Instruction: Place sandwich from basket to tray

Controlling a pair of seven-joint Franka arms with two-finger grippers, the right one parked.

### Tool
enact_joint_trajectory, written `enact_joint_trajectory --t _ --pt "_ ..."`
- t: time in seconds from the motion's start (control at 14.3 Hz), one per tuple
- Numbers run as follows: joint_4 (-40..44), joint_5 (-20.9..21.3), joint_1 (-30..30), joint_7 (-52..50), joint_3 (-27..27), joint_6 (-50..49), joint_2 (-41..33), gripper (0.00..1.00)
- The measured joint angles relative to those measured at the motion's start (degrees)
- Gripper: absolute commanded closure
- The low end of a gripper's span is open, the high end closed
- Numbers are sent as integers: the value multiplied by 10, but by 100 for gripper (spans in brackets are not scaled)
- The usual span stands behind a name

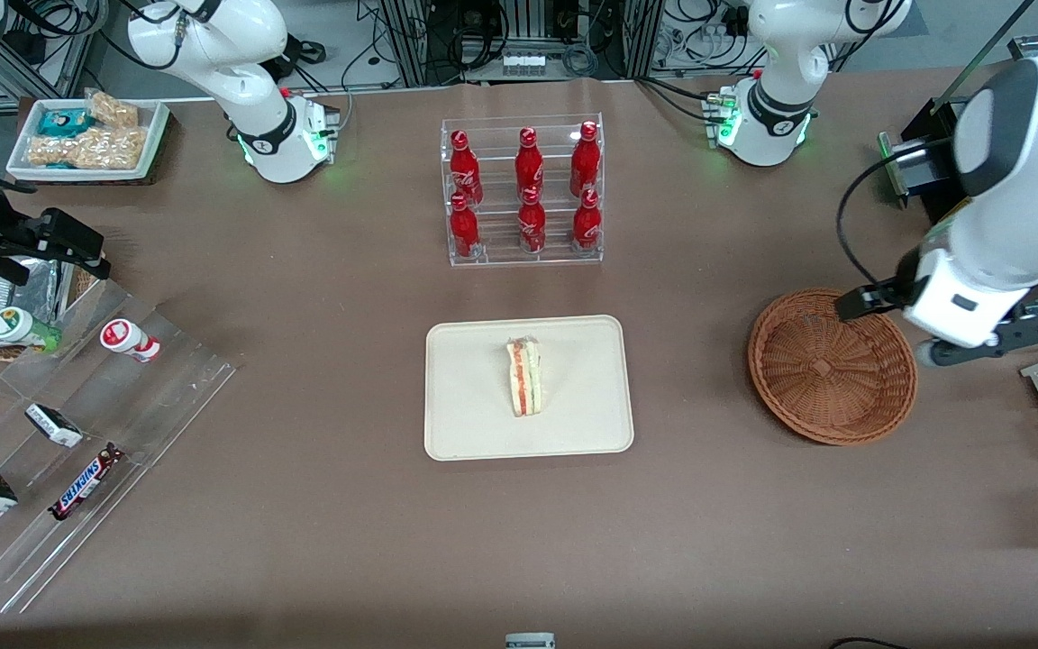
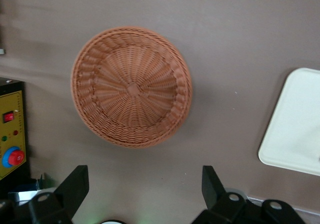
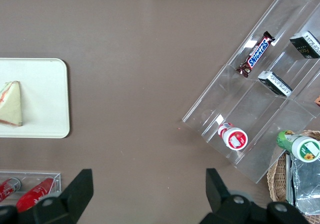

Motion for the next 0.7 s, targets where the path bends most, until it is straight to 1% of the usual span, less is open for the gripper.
enact_joint_trajectory --t 0.28,0.7 --pt "0 0 20 0 0 0 -3 0" --pt "0 -2 20 0 -4 0 -4 0"
